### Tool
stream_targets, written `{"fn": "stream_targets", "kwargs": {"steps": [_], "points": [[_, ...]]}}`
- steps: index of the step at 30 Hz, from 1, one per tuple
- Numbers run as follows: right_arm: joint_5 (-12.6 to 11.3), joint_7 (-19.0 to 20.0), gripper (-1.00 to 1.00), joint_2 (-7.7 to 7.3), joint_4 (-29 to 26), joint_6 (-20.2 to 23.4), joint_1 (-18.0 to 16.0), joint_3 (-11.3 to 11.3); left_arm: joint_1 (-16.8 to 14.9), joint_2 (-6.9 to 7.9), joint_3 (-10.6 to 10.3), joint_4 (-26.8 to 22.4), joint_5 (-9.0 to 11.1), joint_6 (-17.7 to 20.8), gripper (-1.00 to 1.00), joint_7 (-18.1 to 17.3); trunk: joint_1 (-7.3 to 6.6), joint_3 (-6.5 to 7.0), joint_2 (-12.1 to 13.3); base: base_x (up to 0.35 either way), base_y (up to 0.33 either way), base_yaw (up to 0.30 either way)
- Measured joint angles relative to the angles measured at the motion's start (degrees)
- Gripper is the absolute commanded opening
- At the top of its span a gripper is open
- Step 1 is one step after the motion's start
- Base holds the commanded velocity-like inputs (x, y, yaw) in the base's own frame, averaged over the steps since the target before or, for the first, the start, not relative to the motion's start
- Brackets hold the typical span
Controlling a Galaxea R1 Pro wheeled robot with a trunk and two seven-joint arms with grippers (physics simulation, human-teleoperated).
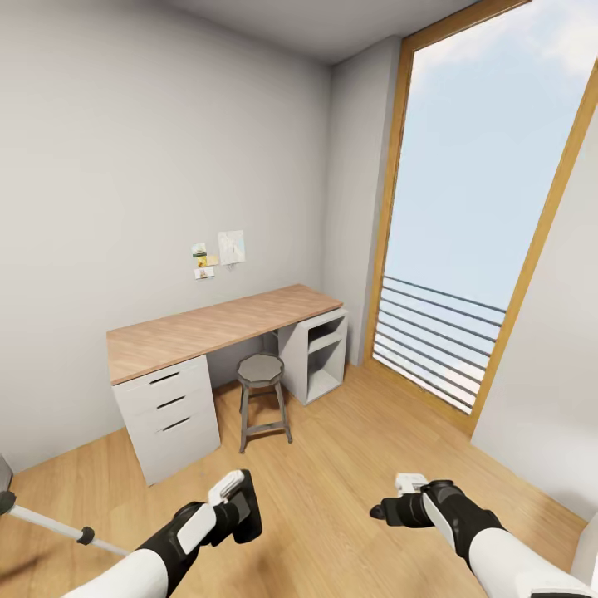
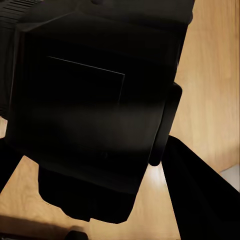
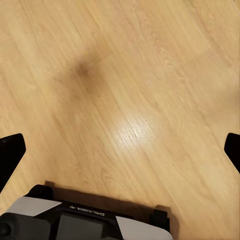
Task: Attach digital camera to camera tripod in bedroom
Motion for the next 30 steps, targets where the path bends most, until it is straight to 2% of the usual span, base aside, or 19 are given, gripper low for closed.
{"fn": "stream_targets", "kwargs": {"steps": [4,9,30], "points": [[0.1,-0.1,1.00,0.21,-0.2,-0.1,0.0,0.0,0.0,-0.72,-0.1,0.2,-0.8,-0.3,-1.00,-0.4,0.00,0.00,0.0,0.000,0.000,0.000],[0.0,-0.3,1.00,0.25,-0.2,-0.1,0.0,-0.1,0.0,-0.78,-0.1,0.3,-1.1,-0.3,-1.00,-0.5,0.00,0.00,0.0,0.000,0.000,0.081],[0.0,-0.5,1.00,0.31,-0.1,-0.2,0.0,-0.1,0.0,-0.72,-0.1,0.2,-1.1,-0.3,-1.00,-0.7,0.00,0.00,0.0,0.000,0.000,0.255]]}}
